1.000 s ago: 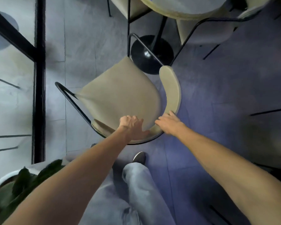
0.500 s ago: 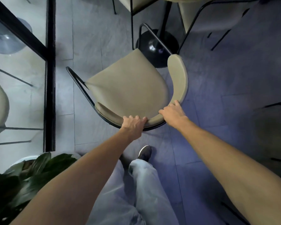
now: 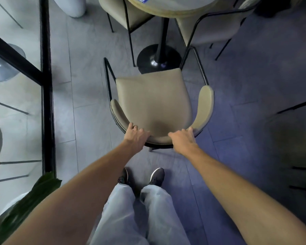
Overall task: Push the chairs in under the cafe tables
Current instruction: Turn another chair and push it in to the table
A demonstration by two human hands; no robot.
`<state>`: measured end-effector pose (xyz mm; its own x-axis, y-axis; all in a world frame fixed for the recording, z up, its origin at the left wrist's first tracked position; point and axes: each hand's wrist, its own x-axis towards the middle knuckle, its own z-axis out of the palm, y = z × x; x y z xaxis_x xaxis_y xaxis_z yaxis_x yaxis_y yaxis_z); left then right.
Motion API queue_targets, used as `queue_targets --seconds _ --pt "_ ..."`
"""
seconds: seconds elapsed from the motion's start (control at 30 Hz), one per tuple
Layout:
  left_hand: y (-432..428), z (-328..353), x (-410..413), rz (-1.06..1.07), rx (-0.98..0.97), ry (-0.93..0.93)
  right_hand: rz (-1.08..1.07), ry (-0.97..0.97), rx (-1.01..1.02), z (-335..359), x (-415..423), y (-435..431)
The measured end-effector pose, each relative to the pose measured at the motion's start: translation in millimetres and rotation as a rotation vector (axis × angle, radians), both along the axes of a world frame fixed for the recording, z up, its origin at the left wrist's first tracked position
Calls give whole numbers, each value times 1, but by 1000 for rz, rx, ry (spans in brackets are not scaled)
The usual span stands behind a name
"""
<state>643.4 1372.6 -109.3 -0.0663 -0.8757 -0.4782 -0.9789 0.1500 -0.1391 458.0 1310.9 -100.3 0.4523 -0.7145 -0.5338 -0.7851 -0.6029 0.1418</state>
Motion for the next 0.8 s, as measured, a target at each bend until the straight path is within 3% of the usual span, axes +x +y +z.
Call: queue_targets --seconds 0.23,0.43,0.8 --pt "-42 1 29 -83 -58 -52 -48 -146 5 -10 0 -27" --pt "-73 1 78 -90 -49 -128 55 -148 -126 -16 -20 -83" --pt "-151 -4 177 -117 -106 -172 21 -127 -127 -23 75 -130"
